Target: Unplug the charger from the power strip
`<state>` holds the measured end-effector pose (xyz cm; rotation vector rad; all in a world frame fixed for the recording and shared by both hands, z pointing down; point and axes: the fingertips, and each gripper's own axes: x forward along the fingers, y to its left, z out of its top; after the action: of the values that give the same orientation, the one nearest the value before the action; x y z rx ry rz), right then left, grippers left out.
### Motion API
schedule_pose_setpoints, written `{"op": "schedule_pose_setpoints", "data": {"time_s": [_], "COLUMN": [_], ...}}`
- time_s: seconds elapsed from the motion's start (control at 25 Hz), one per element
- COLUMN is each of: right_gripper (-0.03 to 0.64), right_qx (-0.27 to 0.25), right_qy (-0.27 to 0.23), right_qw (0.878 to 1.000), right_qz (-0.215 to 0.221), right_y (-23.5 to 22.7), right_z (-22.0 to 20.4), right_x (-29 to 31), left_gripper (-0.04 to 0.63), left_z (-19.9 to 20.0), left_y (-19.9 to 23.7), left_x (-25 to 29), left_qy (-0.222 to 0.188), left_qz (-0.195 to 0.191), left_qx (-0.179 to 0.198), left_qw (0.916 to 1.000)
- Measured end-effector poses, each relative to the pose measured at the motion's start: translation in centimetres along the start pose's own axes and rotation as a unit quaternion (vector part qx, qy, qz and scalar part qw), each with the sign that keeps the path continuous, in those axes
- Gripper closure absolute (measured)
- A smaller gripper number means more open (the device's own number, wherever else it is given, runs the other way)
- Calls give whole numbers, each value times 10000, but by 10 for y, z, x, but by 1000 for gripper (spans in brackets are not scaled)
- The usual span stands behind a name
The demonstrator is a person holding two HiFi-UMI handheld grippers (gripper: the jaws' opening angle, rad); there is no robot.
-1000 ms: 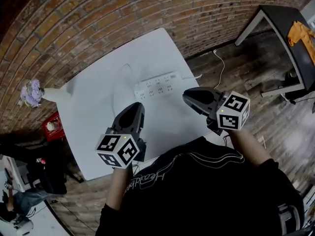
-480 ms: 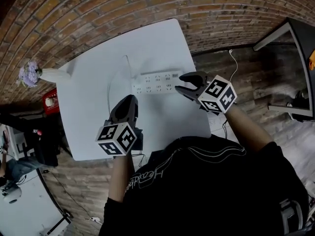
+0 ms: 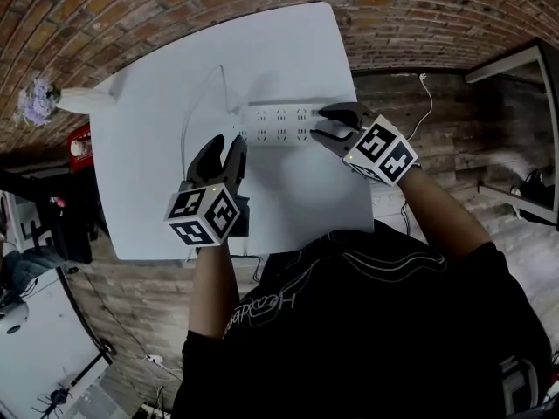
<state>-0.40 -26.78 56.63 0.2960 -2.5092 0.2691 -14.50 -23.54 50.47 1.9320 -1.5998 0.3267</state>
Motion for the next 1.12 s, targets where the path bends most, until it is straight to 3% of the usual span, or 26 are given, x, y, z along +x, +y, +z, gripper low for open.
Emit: {"op": "schedule_pose_setpoints", "data": {"time_s": [0.24,0.4,0.72,0.96,1.12], "right_gripper": [476,487,495,495,495], "right_qx": [-49,-98,-216,-259,-245], "right_qy": [-62,-151,-211,-254,-250], "right_qw": [9999,9996,9989,9986,9987], "right_qz": [-80,-221,-359,-382,-373], "right_y": [-6,-9,-10,-10,-8], "right_z": [0,0,-1,0,-1], "right_x": [7,8,7,8,8], "left_gripper": [350,328,337,430,451], "left_z": [1,0,-7,-8,-11], "left_y": [14,21,26,30,29], "left_x": [32,51,72,80,81], "left_qy": [-60,-84,36,141,225], "left_qz": [310,585,969,1187,1219], "left_qx": [322,461,655,865,1083], "left_qw": [9990,9972,9931,9891,9864]}}
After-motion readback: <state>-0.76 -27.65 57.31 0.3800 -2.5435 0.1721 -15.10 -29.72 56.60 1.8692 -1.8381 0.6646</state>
